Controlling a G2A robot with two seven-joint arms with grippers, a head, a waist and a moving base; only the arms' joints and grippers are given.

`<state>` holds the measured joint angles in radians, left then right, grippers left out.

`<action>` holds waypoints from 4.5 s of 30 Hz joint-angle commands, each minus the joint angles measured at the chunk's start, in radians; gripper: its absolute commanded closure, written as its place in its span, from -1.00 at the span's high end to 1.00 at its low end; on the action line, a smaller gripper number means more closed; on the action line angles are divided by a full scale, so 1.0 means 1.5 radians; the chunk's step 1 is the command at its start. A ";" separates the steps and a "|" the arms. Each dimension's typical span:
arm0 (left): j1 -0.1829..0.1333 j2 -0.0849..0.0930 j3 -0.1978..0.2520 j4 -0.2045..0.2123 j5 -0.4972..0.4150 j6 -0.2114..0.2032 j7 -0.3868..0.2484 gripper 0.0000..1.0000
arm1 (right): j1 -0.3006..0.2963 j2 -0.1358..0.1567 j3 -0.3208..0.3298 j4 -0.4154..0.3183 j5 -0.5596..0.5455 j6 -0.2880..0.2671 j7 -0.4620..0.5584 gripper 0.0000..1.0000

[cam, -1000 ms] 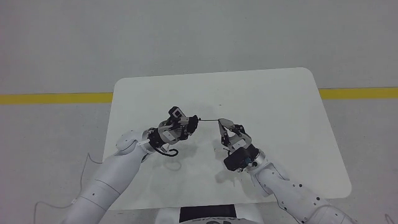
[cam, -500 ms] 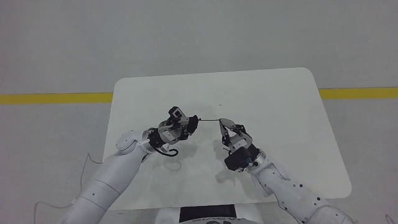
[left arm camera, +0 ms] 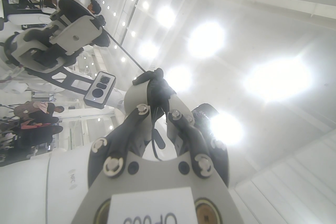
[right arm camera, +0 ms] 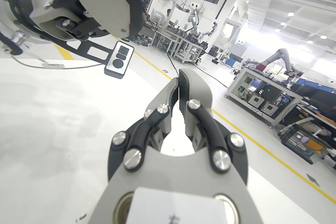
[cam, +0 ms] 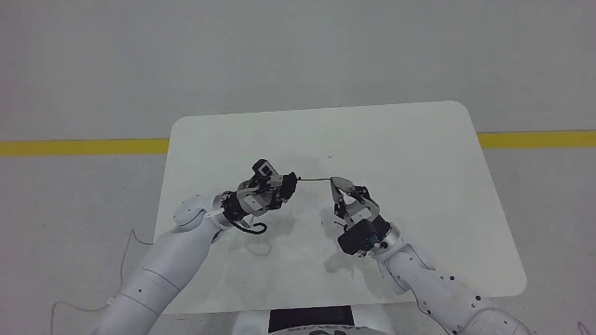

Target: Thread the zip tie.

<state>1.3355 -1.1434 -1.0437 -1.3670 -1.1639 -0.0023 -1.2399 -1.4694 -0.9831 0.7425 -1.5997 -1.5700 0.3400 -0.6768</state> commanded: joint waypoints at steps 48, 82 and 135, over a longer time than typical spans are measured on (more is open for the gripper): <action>0.058 0.043 -0.105 -0.096 0.338 -0.134 0.128 -1.00 | -0.100 0.028 0.193 -0.032 0.350 -0.422 -0.025 1.00; 0.103 0.068 -0.165 -0.157 0.515 -0.216 0.213 -1.00 | -0.081 0.092 0.115 -0.162 0.658 -0.453 0.075 1.00; 0.136 0.084 -0.255 -0.198 0.536 -0.225 0.245 -1.00 | -0.081 0.092 0.115 -0.162 0.658 -0.453 0.075 1.00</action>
<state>1.5399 -1.0167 -1.4268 -1.6646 -0.3600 -0.3400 -0.8719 -1.5916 -0.8453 0.9153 -1.8421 -0.5833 -0.3400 -0.5639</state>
